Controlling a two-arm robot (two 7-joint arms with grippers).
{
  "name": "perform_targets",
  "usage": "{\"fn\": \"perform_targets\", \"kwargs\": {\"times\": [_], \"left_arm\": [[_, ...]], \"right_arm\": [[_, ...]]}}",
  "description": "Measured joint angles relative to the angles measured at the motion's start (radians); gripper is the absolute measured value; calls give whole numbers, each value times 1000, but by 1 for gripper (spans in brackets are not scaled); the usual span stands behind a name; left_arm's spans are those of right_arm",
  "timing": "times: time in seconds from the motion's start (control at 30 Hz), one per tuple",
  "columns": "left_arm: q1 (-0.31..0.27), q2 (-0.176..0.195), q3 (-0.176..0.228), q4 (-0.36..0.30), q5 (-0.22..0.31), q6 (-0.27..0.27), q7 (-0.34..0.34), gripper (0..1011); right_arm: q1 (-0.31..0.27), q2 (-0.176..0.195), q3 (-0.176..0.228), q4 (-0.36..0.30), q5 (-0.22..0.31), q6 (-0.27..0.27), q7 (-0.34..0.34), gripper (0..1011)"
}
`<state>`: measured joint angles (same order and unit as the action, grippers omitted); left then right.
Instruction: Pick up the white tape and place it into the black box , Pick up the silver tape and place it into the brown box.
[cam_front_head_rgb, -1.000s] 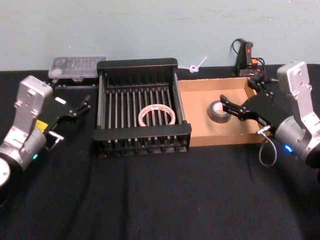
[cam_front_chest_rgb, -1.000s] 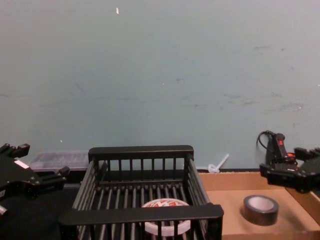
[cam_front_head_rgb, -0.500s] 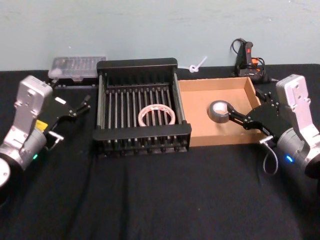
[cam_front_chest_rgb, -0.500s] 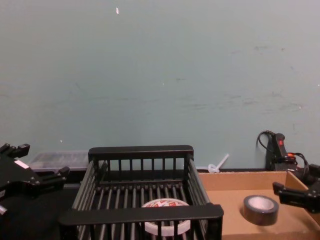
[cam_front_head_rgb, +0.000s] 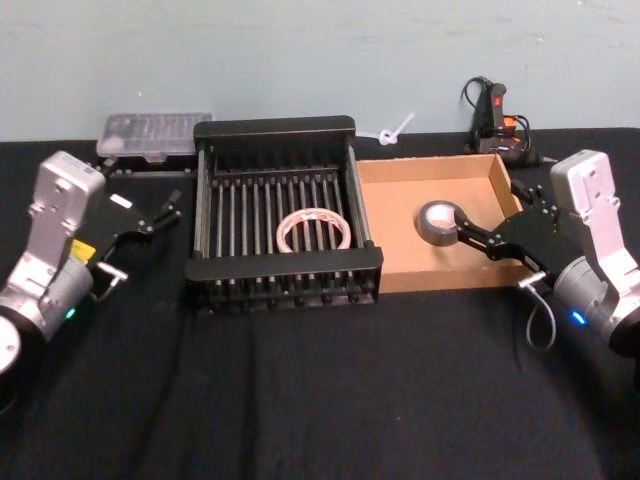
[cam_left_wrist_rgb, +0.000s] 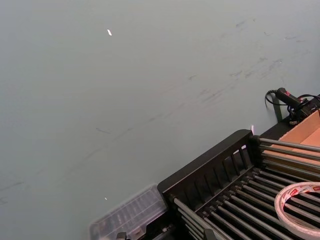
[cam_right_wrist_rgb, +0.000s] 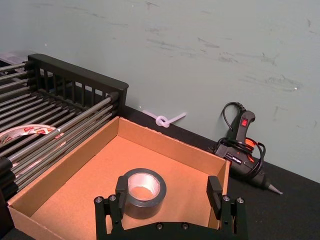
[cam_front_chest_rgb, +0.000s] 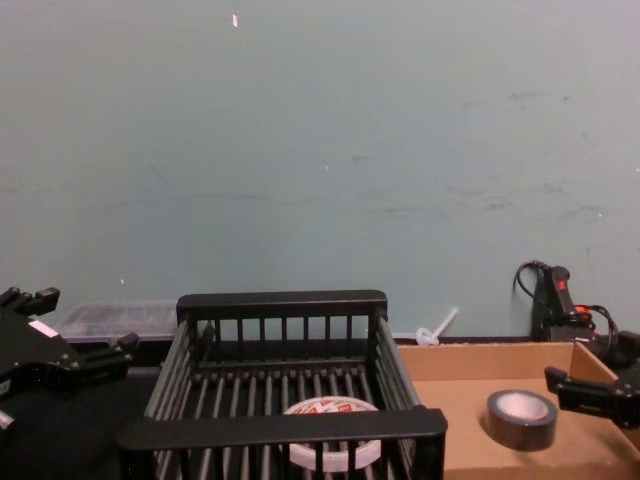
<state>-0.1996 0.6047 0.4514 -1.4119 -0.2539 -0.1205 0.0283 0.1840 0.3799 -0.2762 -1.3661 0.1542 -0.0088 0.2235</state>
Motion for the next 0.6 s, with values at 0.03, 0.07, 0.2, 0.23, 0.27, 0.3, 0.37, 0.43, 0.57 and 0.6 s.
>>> {"fn": "perform_targets", "kwargs": {"times": [0.03,0.07,0.2,0.23,0.27,0.3,0.37,0.43,0.57,0.6], "left_arm": [[0,0,0,0,0,0,0,1002],[0,0,0,0,0,0,0,1001],[0,0,0,0,0,0,0,1001],[0,0,0,0,0,0,0,1001],[0,0,0,0,0,0,0,1001],[0,0,0,0,0,0,0,1001],[0,0,0,0,0,0,0,1001],[0,0,0,0,0,0,0,1001],[0,0,0,0,0,0,0,1001],[0,0,0,0,0,0,0,1001]], "right_arm": [[0,0,0,0,0,0,0,1002],[0,0,0,0,0,0,0,1000],[0,1,-1,-1,1,0,0,1000],[0,1,-1,-1,1,0,0,1000],[0,1,-1,-1,2,0,0,1002],[0,1,-1,-1,2,0,0,1000],[0,1,-1,-1,2,0,0,1000],[0,1,-1,-1,2,0,1,1000],[0,2,-1,-2,3,0,1,1000],[0,2,-1,-2,3,0,1,1000]]}}
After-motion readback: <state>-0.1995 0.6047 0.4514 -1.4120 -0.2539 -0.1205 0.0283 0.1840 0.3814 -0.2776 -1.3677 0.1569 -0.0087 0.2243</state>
